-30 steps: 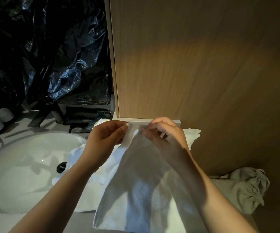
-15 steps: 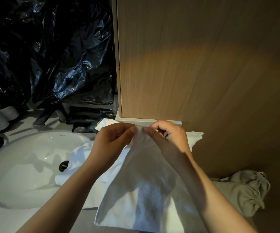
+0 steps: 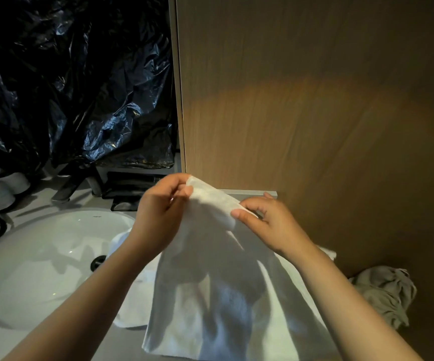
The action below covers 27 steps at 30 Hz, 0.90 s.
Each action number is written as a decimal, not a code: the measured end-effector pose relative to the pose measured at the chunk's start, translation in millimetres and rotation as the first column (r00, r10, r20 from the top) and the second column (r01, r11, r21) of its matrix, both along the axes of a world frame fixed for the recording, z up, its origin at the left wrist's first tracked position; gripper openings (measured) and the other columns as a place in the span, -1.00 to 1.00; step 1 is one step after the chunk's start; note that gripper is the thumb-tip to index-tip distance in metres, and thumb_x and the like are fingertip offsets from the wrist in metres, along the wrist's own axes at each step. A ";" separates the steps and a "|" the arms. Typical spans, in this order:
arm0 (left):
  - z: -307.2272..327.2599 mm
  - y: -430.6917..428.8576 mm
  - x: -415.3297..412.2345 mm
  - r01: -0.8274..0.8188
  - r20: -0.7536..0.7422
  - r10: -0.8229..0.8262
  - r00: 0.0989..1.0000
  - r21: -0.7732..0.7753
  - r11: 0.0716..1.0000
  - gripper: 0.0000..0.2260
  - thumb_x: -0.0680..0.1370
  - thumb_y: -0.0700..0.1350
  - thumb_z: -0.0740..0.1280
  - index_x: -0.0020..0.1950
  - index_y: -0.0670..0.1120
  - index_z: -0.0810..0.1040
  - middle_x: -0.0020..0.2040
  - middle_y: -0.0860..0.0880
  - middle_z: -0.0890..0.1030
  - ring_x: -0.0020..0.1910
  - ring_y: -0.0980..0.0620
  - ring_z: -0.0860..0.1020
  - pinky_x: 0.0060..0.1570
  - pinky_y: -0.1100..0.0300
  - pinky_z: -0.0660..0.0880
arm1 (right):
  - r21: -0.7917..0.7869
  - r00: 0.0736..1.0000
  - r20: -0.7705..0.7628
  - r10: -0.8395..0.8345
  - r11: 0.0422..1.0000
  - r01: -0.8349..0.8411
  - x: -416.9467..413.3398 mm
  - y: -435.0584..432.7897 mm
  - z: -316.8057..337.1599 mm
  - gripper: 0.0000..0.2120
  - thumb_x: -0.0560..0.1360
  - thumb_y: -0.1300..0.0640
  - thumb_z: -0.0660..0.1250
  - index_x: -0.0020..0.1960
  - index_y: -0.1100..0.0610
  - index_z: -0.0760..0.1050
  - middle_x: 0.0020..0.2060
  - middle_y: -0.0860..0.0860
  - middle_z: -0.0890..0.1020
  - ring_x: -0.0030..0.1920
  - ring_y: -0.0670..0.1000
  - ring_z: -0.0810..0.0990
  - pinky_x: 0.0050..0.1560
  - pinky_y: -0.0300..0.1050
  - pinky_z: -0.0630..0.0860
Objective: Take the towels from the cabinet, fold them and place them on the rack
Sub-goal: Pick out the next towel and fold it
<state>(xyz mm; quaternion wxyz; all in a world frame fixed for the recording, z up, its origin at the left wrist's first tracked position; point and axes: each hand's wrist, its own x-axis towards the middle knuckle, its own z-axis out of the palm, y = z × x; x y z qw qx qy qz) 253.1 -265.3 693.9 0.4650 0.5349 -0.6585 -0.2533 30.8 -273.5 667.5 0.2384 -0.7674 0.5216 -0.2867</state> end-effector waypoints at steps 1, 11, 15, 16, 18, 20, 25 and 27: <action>2.3 -3.8 1.0 -0.006 -0.044 0.006 0.999 0.015 1.000 -0.86 0.61 -0.23 0.24 0.03 -0.08 0.59 -0.16 -0.01 0.59 -0.23 0.20 0.48 -0.19 0.40 0.37 | -0.023 1.000 -0.018 0.003 1.000 -0.003 -3.8 0.2 -0.4 -0.62 0.61 0.01 0.29 -0.36 -0.10 0.33 -0.40 -0.21 0.44 -0.31 -0.14 0.44 0.44 0.00 0.15; -0.6 -26.6 7.1 -0.065 -0.134 0.068 0.989 0.024 0.998 -0.86 0.59 -0.10 0.25 0.01 0.02 0.60 -0.14 0.01 0.64 -0.22 0.16 0.55 -0.26 0.44 0.45 | -0.069 0.978 -0.166 -0.124 0.991 0.114 -56.9 14.7 -7.7 -0.78 0.62 0.06 0.28 -0.05 0.13 0.65 -0.21 -0.01 0.60 -0.17 0.03 0.53 -0.14 -0.10 0.37; -5.5 -30.4 10.3 -0.109 -0.145 0.115 0.983 0.051 0.993 -0.82 0.62 -0.15 0.24 0.00 0.07 0.61 -0.13 0.09 0.64 -0.16 0.17 0.58 -0.17 0.30 0.50 | -0.078 0.931 -0.267 -0.250 0.968 0.238 -81.1 18.7 -14.0 -0.80 0.61 0.09 0.28 -0.05 0.13 0.65 -0.17 0.03 0.62 -0.14 0.09 0.56 -0.12 0.01 0.47; -6.4 -30.7 11.0 -0.116 -0.152 0.123 0.981 0.054 0.992 -0.82 0.62 -0.15 0.24 0.01 0.05 0.61 -0.11 0.09 0.64 -0.13 0.12 0.58 -0.13 0.23 0.50 | -0.091 0.915 -0.292 -0.278 0.961 0.262 -86.7 18.6 -16.5 -0.82 0.60 0.10 0.29 -0.04 0.13 0.65 -0.16 0.03 0.62 -0.12 0.11 0.57 -0.12 0.01 0.48; -8.5 -31.9 11.8 -0.127 -0.140 0.133 0.981 0.054 0.990 -0.83 0.62 -0.16 0.23 0.03 0.03 0.61 -0.10 0.07 0.64 -0.09 0.06 0.58 -0.08 0.15 0.50 | -0.099 0.890 -0.322 -0.322 0.947 0.307 -97.3 19.5 -22.3 -0.85 0.59 0.10 0.31 -0.04 0.10 0.65 -0.15 -0.01 0.62 -0.09 0.10 0.58 -0.12 -0.01 0.49; -10.7 -33.4 13.7 -0.148 -0.114 0.154 0.981 0.063 0.987 -0.83 0.62 -0.16 0.23 0.05 -0.02 0.61 -0.07 0.02 0.65 -0.06 -0.01 0.59 -0.03 0.08 0.52 | -0.093 0.865 -0.356 -0.352 0.935 0.343 -106.6 21.9 -29.5 -0.84 0.58 0.09 0.30 -0.01 0.09 0.65 -0.11 -0.01 0.62 -0.08 0.08 0.58 -0.12 -0.02 0.49; -13.2 -36.6 19.3 -0.188 -0.068 0.191 0.979 0.047 0.981 -0.84 0.62 -0.16 0.22 0.06 -0.04 0.59 -0.06 0.00 0.64 -0.07 0.01 0.57 -0.10 0.18 0.45 | -0.132 0.840 -0.379 -0.389 0.921 0.366 -125.2 31.4 -36.0 -0.81 0.62 0.06 0.22 0.08 0.09 0.58 -0.08 -0.03 0.56 -0.13 0.02 0.53 -0.22 -0.12 0.42; -11.9 -38.7 20.1 -0.218 -0.039 0.219 0.975 0.023 0.976 -0.84 0.63 -0.15 0.20 0.05 -0.01 0.57 -0.10 0.08 0.59 -0.11 0.12 0.52 -0.16 0.27 0.37 | -0.239 0.842 -0.339 -0.420 0.904 0.355 -129.6 32.0 -23.4 -0.80 0.64 0.06 0.16 0.04 0.09 0.53 -0.13 -0.04 0.50 -0.16 -0.01 0.50 -0.26 -0.15 0.39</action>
